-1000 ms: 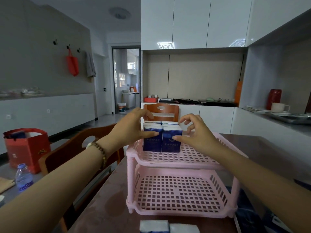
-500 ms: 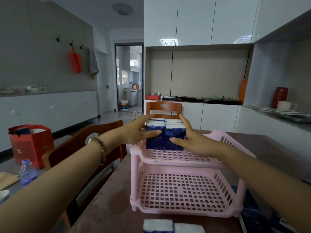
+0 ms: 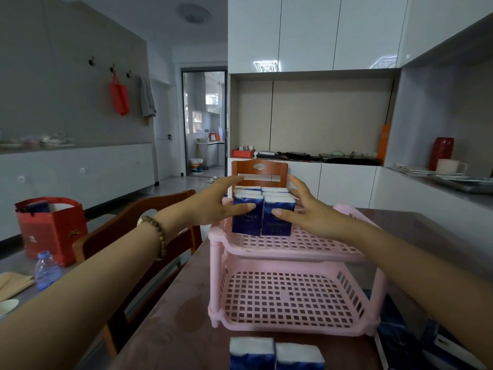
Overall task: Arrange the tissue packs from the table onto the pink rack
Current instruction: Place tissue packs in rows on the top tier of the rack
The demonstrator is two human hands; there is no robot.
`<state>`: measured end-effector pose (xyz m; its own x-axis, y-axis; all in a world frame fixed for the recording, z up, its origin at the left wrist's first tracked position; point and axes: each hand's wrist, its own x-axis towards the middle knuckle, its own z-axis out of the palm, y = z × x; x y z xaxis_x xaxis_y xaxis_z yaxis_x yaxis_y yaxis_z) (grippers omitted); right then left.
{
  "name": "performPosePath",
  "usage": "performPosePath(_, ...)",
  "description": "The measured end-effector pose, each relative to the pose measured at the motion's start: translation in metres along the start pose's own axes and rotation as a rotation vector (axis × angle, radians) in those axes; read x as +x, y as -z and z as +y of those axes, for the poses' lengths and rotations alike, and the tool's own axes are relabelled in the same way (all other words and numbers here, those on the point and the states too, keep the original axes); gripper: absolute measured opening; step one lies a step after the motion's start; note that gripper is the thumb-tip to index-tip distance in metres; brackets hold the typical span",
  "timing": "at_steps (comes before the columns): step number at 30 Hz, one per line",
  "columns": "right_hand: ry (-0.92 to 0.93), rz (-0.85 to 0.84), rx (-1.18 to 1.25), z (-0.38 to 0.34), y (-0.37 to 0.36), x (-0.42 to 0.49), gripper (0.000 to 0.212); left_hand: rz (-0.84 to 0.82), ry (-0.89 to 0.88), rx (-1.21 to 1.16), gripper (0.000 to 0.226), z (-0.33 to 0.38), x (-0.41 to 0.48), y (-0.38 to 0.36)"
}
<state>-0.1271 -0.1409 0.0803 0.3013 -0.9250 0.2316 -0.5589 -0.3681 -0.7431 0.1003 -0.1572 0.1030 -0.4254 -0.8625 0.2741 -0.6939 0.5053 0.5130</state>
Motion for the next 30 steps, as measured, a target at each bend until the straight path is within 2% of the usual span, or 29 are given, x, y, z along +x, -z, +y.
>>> performPosePath(4, 0.046, 0.045, -0.046, -0.014, 0.003, -0.014, 0.085, 0.058, -0.063, 0.047, 0.070, 0.007, -0.013, 0.000)
performPosePath(8, 0.202, 0.133, -0.126, -0.036, 0.005, -0.053, 0.061, 0.185, -0.194, 0.088, 0.063, 0.016, -0.051, -0.005)
performPosePath(10, 0.263, 0.140, -0.091, -0.044, 0.001, -0.081, 0.047, 0.208, -0.306, 0.085, 0.058, 0.020, -0.078, -0.009)
performPosePath(12, 0.262, 0.082, -0.003, -0.047, -0.008, -0.110, 0.042, 0.177, -0.368, 0.050, 0.048, 0.023, -0.106, -0.017)
performPosePath(16, 0.180, -0.067, 0.028, -0.028, -0.036, -0.147, 0.038, -0.007, -0.292, -0.052, 0.030, 0.021, -0.141, -0.044)
performPosePath(21, 0.019, -0.170, 0.008, 0.004, -0.063, -0.163, 0.033, -0.211, -0.147, -0.060, 0.034, 0.008, -0.156, -0.078)
performPosePath(30, 0.076, -0.123, -0.044, 0.015, -0.079, -0.171, 0.027, -0.224, -0.150, -0.130, 0.024, 0.009, -0.159, -0.088)
